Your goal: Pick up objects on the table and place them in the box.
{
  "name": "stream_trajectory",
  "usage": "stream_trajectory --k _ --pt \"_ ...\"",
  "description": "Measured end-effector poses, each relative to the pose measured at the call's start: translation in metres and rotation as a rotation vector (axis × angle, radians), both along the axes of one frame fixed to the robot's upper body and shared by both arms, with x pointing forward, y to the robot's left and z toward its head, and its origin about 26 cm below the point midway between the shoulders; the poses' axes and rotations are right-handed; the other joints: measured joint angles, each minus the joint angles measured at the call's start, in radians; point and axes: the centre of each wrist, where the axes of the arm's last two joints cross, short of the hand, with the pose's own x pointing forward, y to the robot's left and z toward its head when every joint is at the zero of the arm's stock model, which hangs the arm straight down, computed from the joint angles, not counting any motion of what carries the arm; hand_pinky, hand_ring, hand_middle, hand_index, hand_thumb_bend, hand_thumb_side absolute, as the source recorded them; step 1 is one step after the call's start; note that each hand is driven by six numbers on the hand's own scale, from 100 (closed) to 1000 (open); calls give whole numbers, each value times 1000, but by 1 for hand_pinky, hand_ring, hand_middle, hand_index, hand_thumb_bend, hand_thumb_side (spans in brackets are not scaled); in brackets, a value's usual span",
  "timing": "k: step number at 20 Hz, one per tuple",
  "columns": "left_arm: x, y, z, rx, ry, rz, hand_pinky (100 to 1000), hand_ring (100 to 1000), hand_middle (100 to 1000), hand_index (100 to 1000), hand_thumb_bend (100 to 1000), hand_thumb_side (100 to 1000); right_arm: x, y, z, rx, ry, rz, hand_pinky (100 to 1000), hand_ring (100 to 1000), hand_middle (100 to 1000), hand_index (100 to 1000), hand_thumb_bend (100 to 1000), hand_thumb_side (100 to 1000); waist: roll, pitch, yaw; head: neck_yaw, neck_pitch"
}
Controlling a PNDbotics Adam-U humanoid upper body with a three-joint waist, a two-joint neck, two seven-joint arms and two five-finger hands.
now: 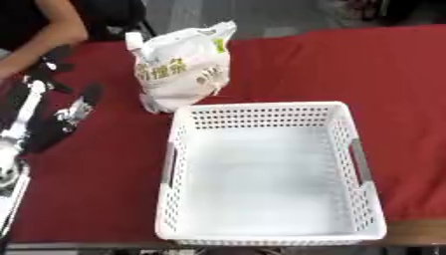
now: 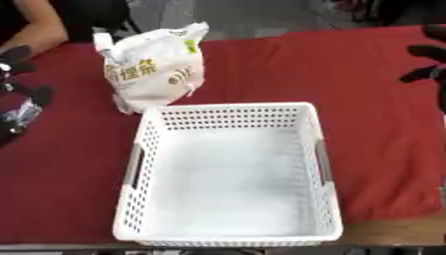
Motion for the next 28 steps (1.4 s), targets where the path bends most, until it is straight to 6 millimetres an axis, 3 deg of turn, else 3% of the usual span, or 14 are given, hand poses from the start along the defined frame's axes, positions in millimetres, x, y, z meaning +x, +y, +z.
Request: stream_trajectory --k 3,5,9,17,28 --pt "1 1 -2 20 20 15 699 875 955 1000 1000 854 0 0 0 0 0 0 557 779 848 1000 325 966 1 0 0 0 0" --pt "2 2 -2 36 29 25 738 881 935 974 1000 751 0 0 0 0 1 0 557 779 848 1000 326 966 2 0 0 0 0" --pt "11 3 17 128 19 54 818 901 931 945 1000 666 0 0 -1 -1 3 0 557 779 848 1000 327 965 2 0 -3 0 0" --pt "33 5 72 344 21 35 895 919 923 927 1000 692 1 1 -2 -8 13 6 556 779 848 1000 332 964 10 -5 -12 0 -5" --pt "67 14 114 505 173 -117 934 923 922 930 1000 725 2 1 -5 -18 24 16 555 779 848 1000 337 964 18 -12 -19 1 -13"
